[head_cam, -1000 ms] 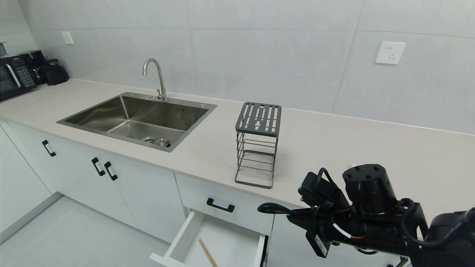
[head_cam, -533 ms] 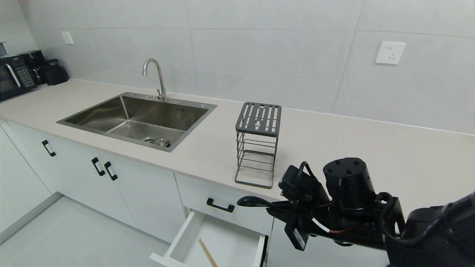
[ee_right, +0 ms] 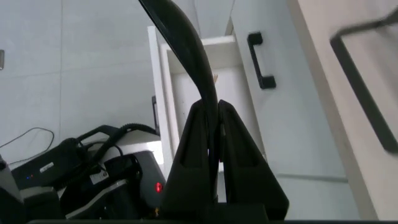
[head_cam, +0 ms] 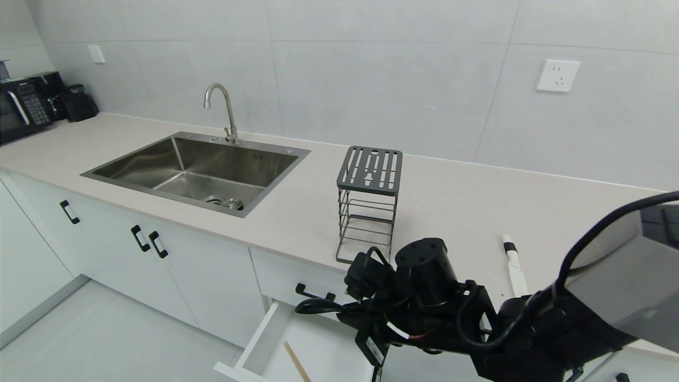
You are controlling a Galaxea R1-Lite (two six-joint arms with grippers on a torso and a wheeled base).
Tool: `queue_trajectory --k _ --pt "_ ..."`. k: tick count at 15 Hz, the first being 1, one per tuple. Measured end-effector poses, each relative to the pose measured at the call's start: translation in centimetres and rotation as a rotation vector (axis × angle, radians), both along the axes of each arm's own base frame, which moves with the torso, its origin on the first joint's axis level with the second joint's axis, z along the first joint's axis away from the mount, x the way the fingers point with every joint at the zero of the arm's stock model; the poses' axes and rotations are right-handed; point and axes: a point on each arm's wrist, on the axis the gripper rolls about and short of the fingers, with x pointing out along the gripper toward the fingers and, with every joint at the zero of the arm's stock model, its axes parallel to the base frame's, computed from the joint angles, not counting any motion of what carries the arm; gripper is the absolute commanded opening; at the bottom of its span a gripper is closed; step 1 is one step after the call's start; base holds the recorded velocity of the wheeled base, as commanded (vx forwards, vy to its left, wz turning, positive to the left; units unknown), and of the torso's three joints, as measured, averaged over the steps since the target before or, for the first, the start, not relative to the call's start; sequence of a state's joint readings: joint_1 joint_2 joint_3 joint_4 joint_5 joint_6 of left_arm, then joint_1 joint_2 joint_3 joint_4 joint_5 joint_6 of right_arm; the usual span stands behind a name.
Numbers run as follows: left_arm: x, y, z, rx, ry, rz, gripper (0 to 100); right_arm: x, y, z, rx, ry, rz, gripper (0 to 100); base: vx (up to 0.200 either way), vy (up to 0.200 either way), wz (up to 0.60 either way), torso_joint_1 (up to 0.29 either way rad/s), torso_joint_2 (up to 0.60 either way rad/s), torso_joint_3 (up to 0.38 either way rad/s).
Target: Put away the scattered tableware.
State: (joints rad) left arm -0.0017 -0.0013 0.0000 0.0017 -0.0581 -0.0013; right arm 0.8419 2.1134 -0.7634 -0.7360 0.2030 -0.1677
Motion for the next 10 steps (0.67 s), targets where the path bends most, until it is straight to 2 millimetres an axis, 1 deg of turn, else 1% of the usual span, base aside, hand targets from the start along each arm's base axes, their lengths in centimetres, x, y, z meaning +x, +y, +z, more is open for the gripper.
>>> queue_trajectory --k 2,4,10 --pt "0.0 0.0 0.0 0.0 0.0 0.0 100 0.7 1.1 -0.5 0.012 0.0 0.02 0 0.0 0.0 0.0 0.0 0.0 0.0" --pt "0.0 0.0 0.0 0.0 0.0 0.0 100 1.1 1.6 -1.2 0.01 0.009 0.025 0 0.0 0.0 0.0 0.0 0.0 0.0" --pt "0.0 0.0 0.0 0.0 0.0 0.0 100 1.2 2.0 -1.7 0.006 0.016 0.031 0 0.0 0.0 0.0 0.0 0.0 0.0"
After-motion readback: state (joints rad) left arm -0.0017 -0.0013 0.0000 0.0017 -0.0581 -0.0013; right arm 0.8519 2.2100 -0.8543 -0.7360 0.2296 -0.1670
